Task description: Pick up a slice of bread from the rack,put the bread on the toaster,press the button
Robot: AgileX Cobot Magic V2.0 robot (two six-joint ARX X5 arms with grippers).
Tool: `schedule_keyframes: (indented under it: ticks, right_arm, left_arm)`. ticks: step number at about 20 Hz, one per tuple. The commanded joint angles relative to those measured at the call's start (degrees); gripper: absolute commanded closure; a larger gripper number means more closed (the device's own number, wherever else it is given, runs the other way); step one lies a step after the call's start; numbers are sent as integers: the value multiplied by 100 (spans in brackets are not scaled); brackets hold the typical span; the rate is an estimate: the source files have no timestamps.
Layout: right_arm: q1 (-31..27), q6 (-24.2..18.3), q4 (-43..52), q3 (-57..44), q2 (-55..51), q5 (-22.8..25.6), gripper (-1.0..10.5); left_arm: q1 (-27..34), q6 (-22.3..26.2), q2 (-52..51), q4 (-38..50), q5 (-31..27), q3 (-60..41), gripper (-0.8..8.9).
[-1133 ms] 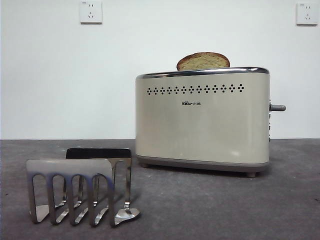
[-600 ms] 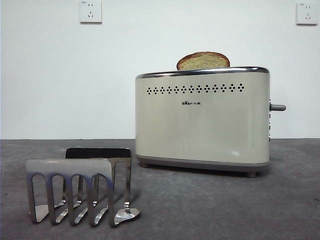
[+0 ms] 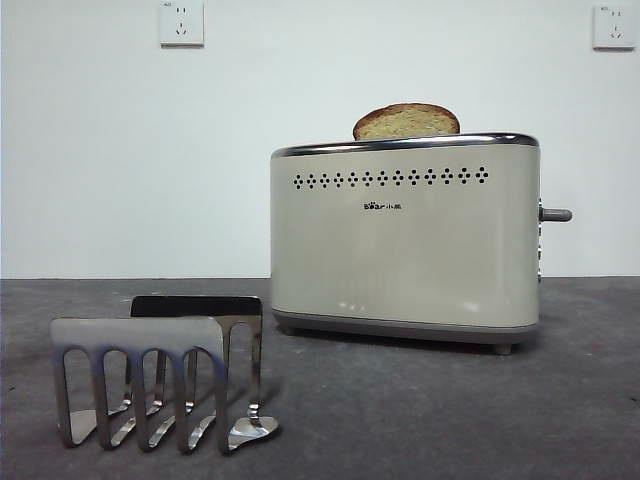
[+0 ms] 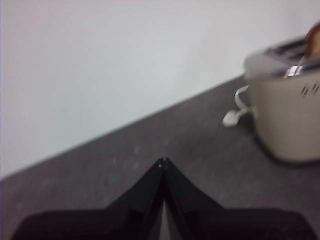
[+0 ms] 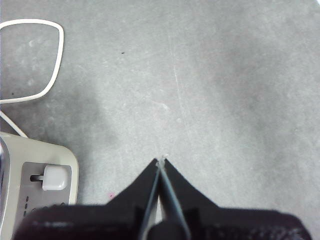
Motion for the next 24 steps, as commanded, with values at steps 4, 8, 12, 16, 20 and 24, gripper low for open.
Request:
schedule_keyframes:
  ticks: [4,8,12,16,20,24]
  right_arm:
    - [2,-39,35,9,37,24,946]
    - [2,-39,35,7,37,24,946]
    - [2,-39,35,7,37,24,946]
    - [2,-39,37,7,37,24,946]
    - [2,-39,48,7,37,24,946]
    - [2,-39,149,7,37,24,946]
  left_arm:
    - [363,-476,-356,247,-730,-876,816]
    - [369,-1209,-752,581,-1600,-1497,817]
    - [483,-1303,-1176,-103,-1331,-1491,816]
    - [579,-1366,-1517,-831,-973,-1491,816]
    - [597,-1429,-1519,-839,-822,-1491,816]
    - [601,-1591,-1519,-837,-785,-1491,816]
